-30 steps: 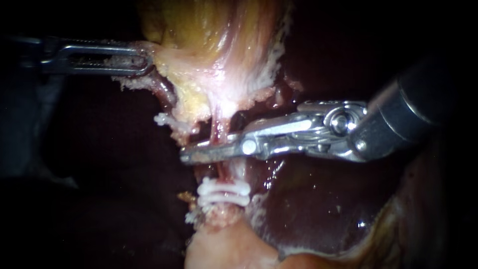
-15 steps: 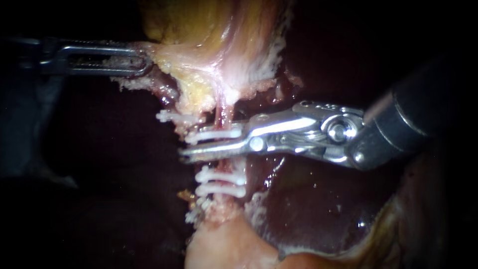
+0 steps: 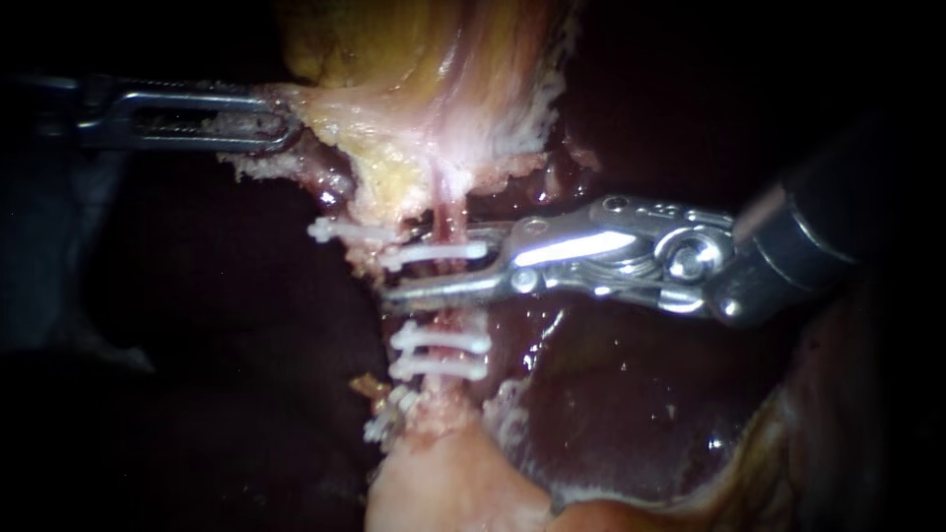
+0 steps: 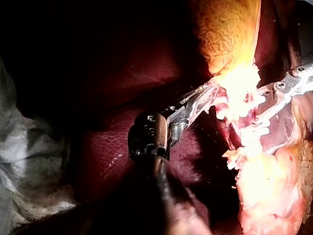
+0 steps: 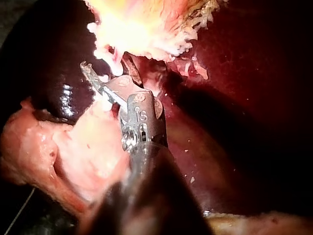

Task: Going back third clip right tube

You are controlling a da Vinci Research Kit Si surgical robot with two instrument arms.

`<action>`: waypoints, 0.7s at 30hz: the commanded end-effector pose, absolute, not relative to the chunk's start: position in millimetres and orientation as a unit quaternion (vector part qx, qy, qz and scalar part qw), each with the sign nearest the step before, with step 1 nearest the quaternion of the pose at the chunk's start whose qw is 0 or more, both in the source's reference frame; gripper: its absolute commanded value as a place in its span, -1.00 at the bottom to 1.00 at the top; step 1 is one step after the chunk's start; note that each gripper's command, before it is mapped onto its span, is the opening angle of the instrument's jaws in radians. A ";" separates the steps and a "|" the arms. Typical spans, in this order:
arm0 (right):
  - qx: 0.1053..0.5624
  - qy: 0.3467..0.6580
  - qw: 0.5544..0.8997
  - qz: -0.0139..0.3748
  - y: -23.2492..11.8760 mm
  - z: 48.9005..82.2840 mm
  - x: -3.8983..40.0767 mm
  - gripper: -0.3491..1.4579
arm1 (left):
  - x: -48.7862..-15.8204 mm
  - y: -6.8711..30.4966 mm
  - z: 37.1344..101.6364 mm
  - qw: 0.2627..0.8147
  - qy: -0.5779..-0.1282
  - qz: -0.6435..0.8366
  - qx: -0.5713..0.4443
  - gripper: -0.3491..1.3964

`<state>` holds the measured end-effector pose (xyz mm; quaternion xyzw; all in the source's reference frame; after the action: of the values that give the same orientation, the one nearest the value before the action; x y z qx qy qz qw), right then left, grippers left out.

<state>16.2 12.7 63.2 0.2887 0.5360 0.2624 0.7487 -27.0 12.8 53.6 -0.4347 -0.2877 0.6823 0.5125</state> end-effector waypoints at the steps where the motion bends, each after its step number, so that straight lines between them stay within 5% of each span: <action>1: 0.278 0.539 0.755 0.250 12.8 63.1 15.7 -0.06 | -27.0 12.8 53.6 0.512 -0.288 0.682 -0.435 -1.00; 14: 0.188 0.560 0.790 0.165 11.9 61.7 9.4 -0.06 | -26.7 12.7 53.6 0.512 -0.288 0.683 -0.435 -1.00; 21: 0.190 0.558 0.800 0.110 11.1 60.2 5.9 -0.06 | -26.7 12.8 53.6 0.512 -0.289 0.683 -0.435 -1.00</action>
<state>5.5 11.0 59.8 0.1898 0.5554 0.1038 0.8029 -26.7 12.8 53.6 -0.4350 -0.2886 0.6825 0.5115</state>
